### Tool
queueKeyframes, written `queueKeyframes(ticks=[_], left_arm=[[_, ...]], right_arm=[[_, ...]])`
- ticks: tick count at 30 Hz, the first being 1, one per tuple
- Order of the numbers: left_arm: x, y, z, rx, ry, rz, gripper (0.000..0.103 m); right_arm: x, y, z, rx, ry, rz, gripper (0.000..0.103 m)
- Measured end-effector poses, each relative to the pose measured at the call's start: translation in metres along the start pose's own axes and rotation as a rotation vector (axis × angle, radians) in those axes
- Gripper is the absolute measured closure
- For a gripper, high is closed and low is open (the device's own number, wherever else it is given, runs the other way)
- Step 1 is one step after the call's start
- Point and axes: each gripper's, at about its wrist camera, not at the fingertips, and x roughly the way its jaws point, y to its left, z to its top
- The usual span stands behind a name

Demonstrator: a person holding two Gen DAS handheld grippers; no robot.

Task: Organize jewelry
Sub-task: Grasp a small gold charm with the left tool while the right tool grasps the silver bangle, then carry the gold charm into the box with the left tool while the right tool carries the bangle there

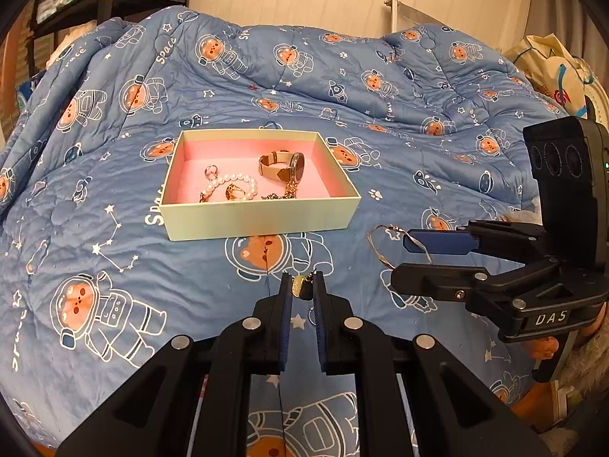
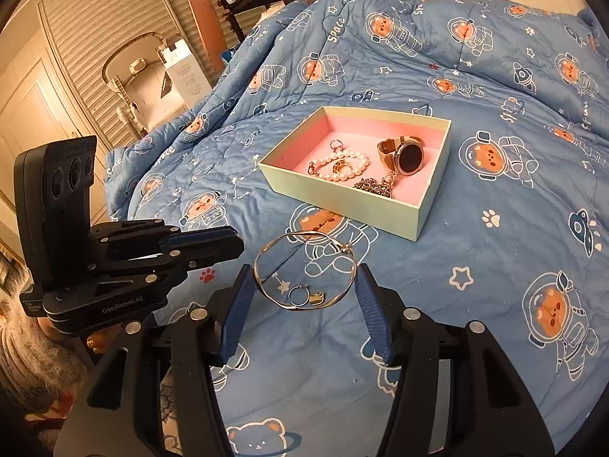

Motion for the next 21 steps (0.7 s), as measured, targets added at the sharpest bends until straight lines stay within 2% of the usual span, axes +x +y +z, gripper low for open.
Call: queueKeyframes(ticks=[13, 21], left_arm=[[0.004, 0.013, 0.025, 0.012, -0.022, 0.032, 0.092], [0.023, 0.039, 0.056, -0.036, -0.003, 0.049, 0.092]], right_arm=[[0.005, 0.004, 0.03, -0.042, -0.034, -0.016, 0.048], [0.033, -0.02, 0.068, 0.024, 0.019, -0.008, 0.048]])
